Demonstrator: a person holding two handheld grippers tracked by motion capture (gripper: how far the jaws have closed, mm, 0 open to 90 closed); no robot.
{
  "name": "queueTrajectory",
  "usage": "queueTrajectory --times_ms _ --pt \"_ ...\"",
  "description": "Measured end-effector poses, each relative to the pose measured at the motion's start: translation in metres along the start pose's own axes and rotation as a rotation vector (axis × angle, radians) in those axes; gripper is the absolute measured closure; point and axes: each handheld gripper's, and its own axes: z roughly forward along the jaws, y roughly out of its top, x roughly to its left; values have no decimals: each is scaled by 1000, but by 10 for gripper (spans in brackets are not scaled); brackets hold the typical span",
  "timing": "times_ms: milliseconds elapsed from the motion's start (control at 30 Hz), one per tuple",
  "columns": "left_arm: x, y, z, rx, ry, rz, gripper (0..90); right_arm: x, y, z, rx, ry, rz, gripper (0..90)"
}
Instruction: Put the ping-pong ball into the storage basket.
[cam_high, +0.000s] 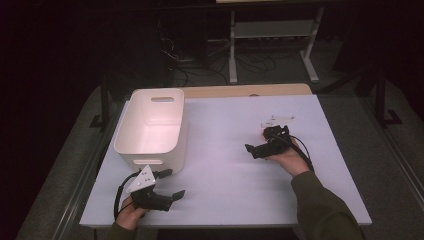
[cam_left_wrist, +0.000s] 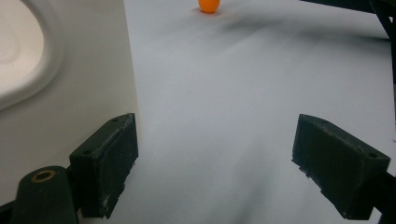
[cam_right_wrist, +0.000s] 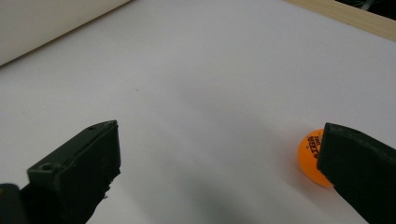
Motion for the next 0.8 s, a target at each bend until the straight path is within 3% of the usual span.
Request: queueTrajectory --times_ms 800 --pt "0 0 0 7 2 8 141 -7 2 3 -25 -13 10 0"
